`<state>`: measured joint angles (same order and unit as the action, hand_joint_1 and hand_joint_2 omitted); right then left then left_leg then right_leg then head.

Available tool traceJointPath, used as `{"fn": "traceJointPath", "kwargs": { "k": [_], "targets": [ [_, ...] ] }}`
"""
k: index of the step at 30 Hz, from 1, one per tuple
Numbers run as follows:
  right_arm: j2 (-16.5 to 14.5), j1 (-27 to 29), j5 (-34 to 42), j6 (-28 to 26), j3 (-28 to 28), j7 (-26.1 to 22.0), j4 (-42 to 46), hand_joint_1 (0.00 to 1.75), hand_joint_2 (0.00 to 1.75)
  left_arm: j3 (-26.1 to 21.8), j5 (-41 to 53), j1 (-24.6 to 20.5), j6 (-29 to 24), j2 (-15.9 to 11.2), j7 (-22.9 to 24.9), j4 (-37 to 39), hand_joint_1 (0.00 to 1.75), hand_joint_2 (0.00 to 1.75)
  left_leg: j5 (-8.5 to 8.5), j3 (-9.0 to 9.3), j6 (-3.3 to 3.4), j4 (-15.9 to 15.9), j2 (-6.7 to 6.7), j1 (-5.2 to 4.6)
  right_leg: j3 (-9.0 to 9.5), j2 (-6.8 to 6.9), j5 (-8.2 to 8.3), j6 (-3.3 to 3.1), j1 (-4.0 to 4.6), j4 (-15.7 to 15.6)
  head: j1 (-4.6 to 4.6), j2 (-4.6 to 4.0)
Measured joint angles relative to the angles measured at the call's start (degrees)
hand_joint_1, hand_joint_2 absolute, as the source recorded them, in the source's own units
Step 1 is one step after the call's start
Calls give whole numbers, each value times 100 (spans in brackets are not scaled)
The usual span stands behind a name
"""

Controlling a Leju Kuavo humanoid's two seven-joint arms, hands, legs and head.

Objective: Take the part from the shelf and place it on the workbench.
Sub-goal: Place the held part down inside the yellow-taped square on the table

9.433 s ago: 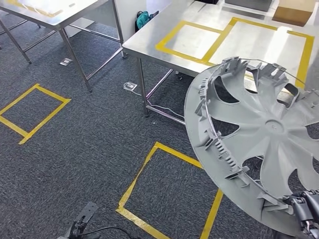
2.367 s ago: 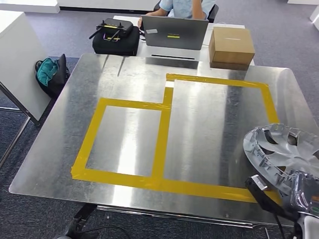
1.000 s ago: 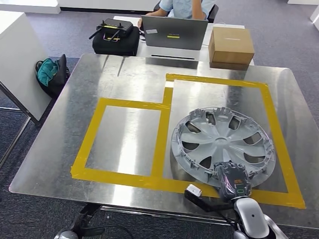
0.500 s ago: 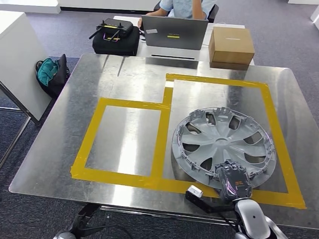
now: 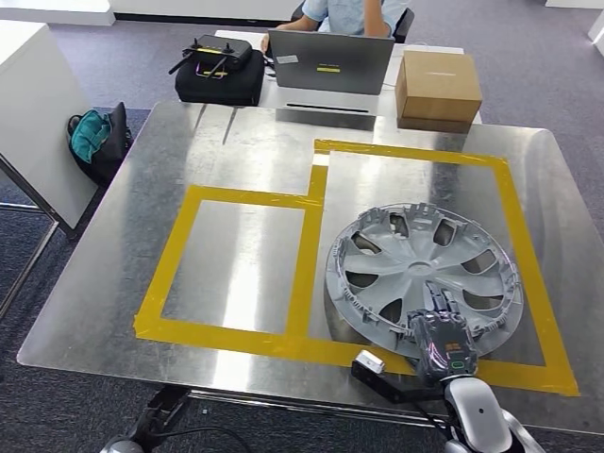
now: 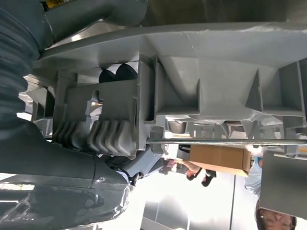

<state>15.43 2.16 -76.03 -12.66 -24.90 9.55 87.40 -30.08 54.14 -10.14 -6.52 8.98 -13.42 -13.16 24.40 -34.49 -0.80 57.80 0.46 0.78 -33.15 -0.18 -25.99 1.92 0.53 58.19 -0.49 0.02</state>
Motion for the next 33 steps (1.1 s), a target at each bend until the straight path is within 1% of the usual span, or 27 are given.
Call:
{"fn": "traceJointPath", "kwargs": {
  "k": [7,21,33],
  "targets": [
    [0,0,103,4,8,1,46,0,175,0,-45,12,-4,-3,-9,0,0,0,0,-1,0,0,0,0,-1,0,0,0,0,0,-1,0],
    [-34,177,875,-304,320,-178,637,0,175,0,-132,59,-21,-17,-84,0,0,0,0,-8,0,0,1,0,-5,4,0,0,0,0,-1,0],
    [-70,219,911,-312,429,-186,735,0,175,0,-138,68,-21,-22,-99,0,0,0,0,-9,0,0,1,0,-7,4,0,0,0,0,-1,0]
  ]
}}
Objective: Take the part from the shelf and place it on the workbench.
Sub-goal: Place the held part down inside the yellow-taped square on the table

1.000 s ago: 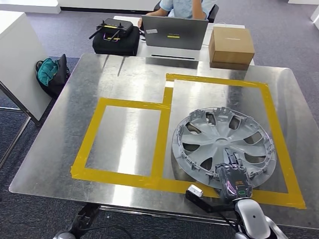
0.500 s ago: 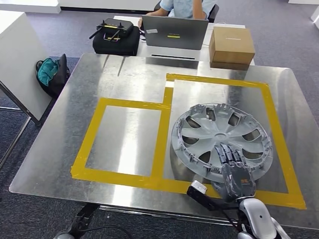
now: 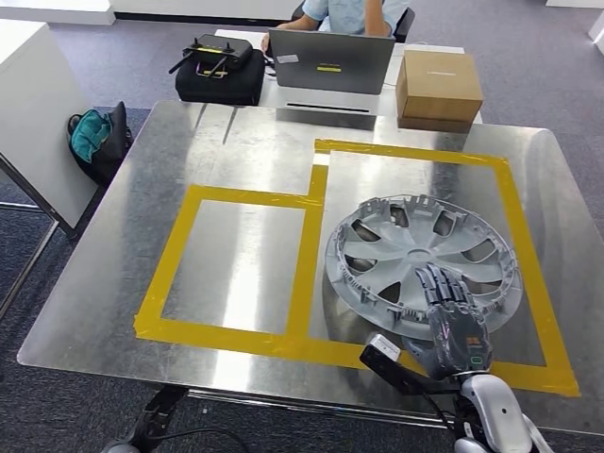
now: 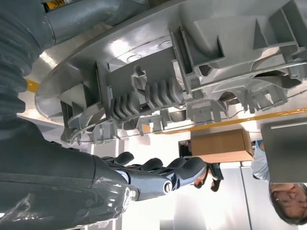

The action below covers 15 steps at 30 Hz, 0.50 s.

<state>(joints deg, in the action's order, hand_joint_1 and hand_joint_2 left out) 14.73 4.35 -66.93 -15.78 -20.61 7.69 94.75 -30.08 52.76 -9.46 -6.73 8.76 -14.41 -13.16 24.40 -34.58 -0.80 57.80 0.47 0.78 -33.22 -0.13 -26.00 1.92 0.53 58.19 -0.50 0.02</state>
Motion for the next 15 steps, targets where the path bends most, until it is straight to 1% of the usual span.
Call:
{"fn": "traceJointPath", "kwargs": {
  "k": [5,11,15],
  "targets": [
    [-9,65,-134,-144,68,40,73,0,175,1,-14,4,-3,-1,-1,0,0,0,0,0,0,0,0,0,0,1,0,0,0,0,0,0],
    [-13,223,-1245,-500,226,365,166,0,175,26,30,3,-27,3,51,0,0,0,1,-1,1,0,0,0,-2,0,-1,0,0,0,1,0],
    [-19,273,-1655,-607,277,455,166,0,175,51,35,0,-47,8,73,0,0,0,1,-2,1,0,0,0,-2,0,-1,0,0,0,1,0]
  ]
}}
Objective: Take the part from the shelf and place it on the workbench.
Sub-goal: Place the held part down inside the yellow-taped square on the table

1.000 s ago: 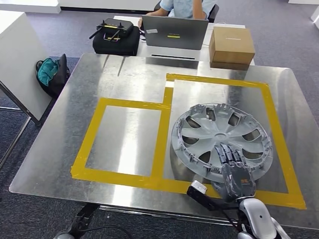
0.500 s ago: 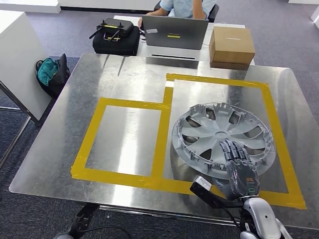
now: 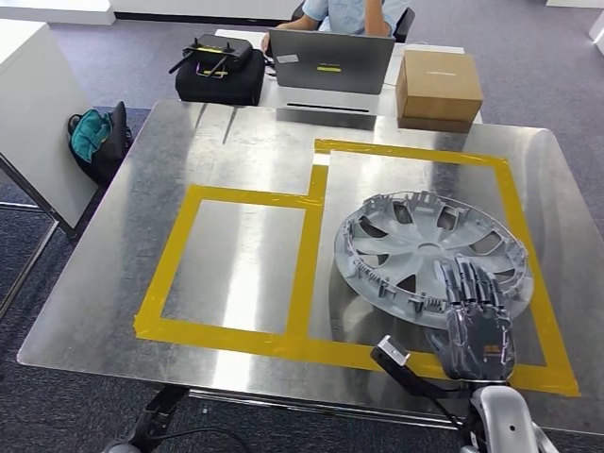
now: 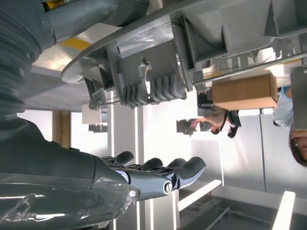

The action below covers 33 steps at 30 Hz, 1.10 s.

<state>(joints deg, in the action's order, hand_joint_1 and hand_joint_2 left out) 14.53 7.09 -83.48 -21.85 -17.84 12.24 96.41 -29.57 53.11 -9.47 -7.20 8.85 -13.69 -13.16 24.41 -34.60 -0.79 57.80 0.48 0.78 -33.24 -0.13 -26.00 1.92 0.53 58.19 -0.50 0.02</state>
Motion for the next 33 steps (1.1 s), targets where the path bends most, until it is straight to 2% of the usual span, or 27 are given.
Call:
{"fn": "traceJointPath", "kwargs": {
  "k": [3,7,14,19,21,33],
  "targets": [
    [-2,7,-103,111,16,61,-5,0,175,26,-5,0,-16,2,11,0,0,0,0,0,0,0,0,0,0,0,0,0,0,0,-1,0],
    [-2,25,116,467,45,97,-30,0,175,34,-19,1,-35,1,11,0,0,0,0,-1,0,0,0,0,0,0,0,0,0,0,1,0],
    [-2,26,239,602,58,106,-51,0,175,39,-38,2,-38,0,11,0,0,0,0,-1,0,0,0,0,-1,0,0,0,0,0,0,0],
    [39,-35,1248,1731,60,36,-110,0,175,38,-111,13,-41,-5,-4,0,0,0,0,-4,0,0,0,-1,-2,2,0,0,0,0,0,0],
    [85,-92,1552,2026,58,-6,-166,0,175,35,-139,26,-43,-13,-20,0,0,0,0,-5,0,0,0,-1,-3,1,0,0,0,0,0,0],
    [422,-597,2951,2934,16,-433,-498,0,175,34,-232,55,-42,-59,-103,0,0,0,0,-4,1,0,0,-1,-2,2,0,0,0,0,0,0]
  ]
}}
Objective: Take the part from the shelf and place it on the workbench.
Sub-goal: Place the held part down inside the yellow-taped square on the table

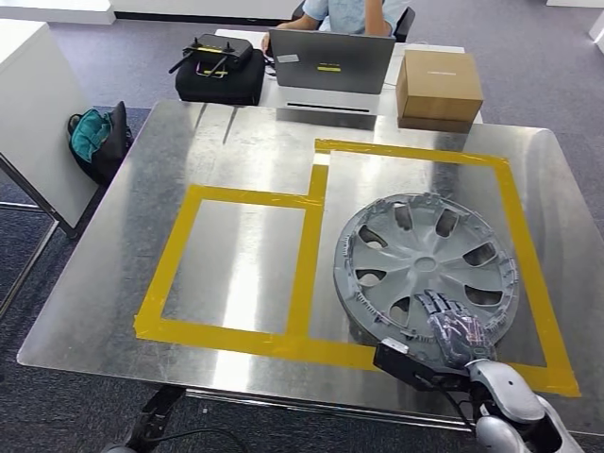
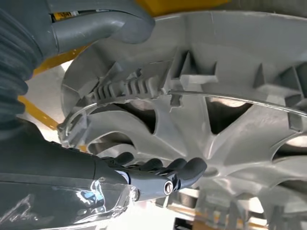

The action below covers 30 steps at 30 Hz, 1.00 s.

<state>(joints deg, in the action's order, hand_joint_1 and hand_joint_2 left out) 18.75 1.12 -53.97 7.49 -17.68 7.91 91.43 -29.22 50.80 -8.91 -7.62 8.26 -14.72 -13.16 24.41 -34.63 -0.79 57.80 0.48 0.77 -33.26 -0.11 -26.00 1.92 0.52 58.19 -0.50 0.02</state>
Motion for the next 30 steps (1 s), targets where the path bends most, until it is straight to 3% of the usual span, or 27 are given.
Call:
{"fn": "traceJointPath", "kwargs": {
  "k": [4,14,30],
  "targets": [
    [125,-105,29,-197,-58,-44,-99,0,175,0,-12,1,-2,-7,-8,0,0,0,0,0,0,0,0,0,1,1,0,0,0,0,0,0],
    [-53,7,-446,-1729,-158,-187,29,0,175,0,-24,6,-36,-9,-26,0,0,0,0,-2,0,0,1,0,-2,2,-1,0,0,0,1,0],
    [-212,88,-465,-1825,-151,-233,176,0,175,0,-24,13,-49,-4,-26,0,0,0,0,-3,0,-1,1,-1,-2,3,-1,0,-1,0,0,0]
  ]
}}
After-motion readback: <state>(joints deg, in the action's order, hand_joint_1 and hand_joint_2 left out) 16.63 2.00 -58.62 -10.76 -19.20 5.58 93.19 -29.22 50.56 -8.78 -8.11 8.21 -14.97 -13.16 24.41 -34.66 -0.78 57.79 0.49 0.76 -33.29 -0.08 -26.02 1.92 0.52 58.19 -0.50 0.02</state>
